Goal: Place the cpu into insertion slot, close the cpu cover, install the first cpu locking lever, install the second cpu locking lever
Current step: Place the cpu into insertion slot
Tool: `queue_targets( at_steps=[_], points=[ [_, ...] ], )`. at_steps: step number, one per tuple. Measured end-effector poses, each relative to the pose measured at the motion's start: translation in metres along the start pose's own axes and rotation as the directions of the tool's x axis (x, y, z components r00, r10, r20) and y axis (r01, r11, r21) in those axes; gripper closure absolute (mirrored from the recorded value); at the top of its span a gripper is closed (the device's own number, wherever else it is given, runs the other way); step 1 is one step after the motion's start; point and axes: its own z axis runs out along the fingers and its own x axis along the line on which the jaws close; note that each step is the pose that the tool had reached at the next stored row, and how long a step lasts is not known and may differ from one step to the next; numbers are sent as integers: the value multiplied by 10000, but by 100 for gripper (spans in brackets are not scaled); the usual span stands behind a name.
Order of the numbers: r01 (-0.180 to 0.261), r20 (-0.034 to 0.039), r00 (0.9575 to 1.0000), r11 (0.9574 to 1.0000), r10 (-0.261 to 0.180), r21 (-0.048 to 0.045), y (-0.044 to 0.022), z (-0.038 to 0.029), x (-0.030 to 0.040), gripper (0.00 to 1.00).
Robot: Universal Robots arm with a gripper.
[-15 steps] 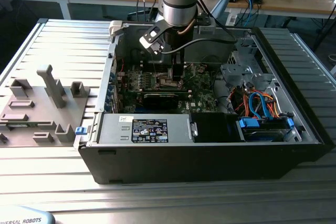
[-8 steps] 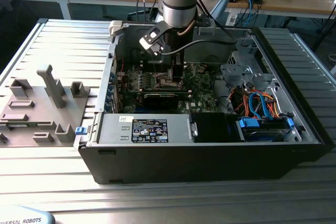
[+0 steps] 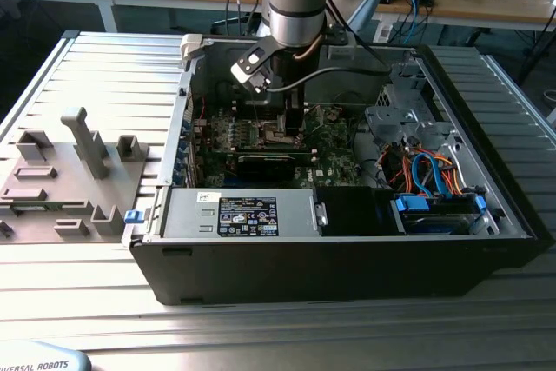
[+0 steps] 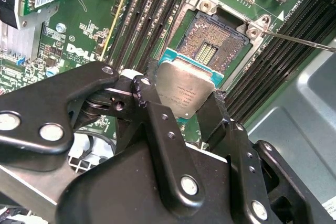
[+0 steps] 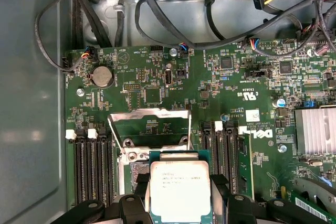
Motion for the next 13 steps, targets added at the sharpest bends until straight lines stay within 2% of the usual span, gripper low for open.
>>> queue_targets(
  at_steps=[13],
  points=[
    [0,0,10000,10000,0,-1,-3,49,-1,46]
  ],
)
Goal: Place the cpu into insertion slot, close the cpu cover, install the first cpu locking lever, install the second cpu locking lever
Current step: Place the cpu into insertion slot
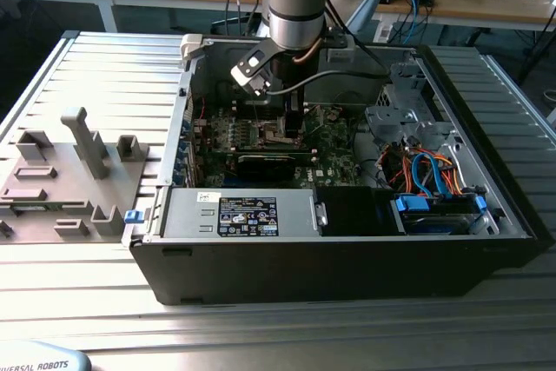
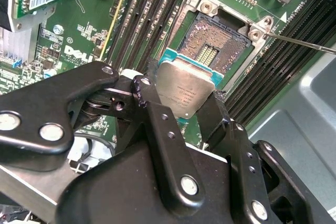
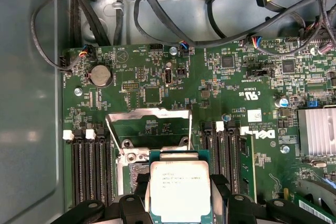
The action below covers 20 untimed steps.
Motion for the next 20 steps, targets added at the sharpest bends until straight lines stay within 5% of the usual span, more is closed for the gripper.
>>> queue_targets(
  at_steps=[20],
  points=[
    [0,-1,10000,10000,0,0,-4,56,-1,46]
  ],
)
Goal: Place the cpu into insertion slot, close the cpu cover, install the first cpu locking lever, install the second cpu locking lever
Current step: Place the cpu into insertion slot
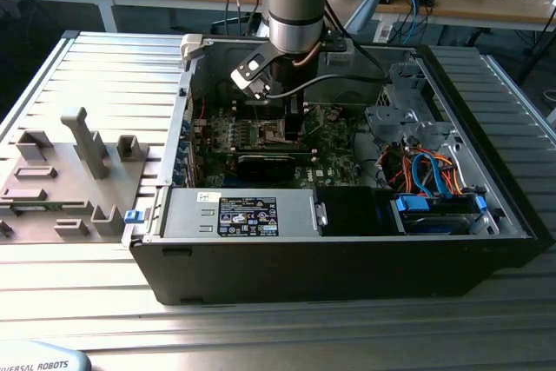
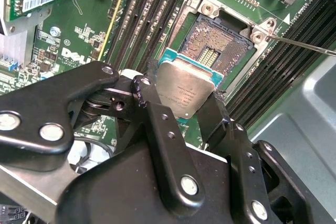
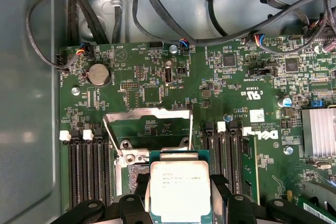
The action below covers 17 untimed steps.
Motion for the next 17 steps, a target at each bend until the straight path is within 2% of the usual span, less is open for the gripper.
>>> queue_targets(
  at_steps=[6,17],
  points=[
    [-1,1,10000,10000,1,0,-6,6,0,46],
    [33,-1,10000,10000,-33,1,-85,2,-3,46]
  ],
)
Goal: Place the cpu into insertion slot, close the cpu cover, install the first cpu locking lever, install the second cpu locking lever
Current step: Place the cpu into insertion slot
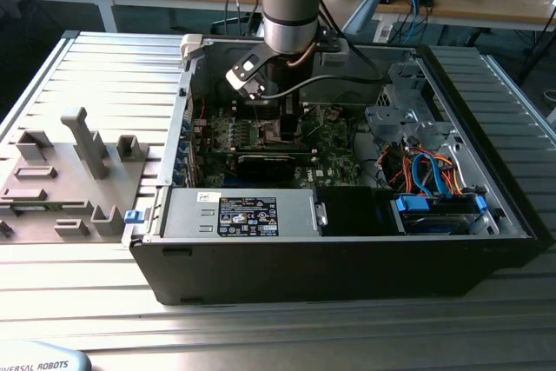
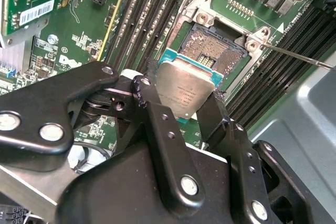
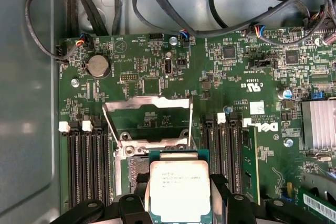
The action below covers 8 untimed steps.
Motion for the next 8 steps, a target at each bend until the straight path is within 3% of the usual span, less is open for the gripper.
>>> queue_targets(
  at_steps=[8],
  points=[
    [363,-26,9993,9993,-363,4,-23,4,15,46]
  ],
)
